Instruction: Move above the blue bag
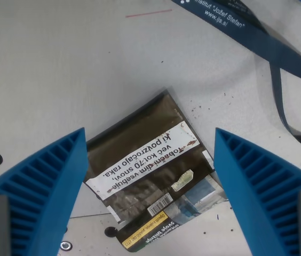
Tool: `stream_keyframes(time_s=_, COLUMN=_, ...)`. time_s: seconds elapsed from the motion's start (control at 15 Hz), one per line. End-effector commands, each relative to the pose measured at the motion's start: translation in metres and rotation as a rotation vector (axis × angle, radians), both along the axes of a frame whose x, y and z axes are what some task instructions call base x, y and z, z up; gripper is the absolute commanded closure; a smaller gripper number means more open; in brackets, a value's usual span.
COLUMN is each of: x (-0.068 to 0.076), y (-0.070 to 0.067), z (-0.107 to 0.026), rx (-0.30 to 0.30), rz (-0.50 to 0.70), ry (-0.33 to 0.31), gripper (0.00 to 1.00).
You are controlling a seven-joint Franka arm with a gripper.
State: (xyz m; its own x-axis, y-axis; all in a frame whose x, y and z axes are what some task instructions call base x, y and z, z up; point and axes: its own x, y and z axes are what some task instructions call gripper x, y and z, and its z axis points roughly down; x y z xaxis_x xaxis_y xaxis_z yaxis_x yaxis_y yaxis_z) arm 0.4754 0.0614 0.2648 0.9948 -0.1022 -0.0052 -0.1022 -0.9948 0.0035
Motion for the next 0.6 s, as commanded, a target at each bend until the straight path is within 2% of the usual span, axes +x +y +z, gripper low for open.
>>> stream_keyframes(time_s=0.07, x=0.0001, y=0.0, z=0.0011, rx=0.0, rz=-0.001, ry=-0.003, gripper=0.0)
stream_keyframes(time_s=0.6, x=0.0016, y=-0.0029, z=-0.0005, rx=-0.001, rz=-0.032, ry=-0.005, gripper=0.0)
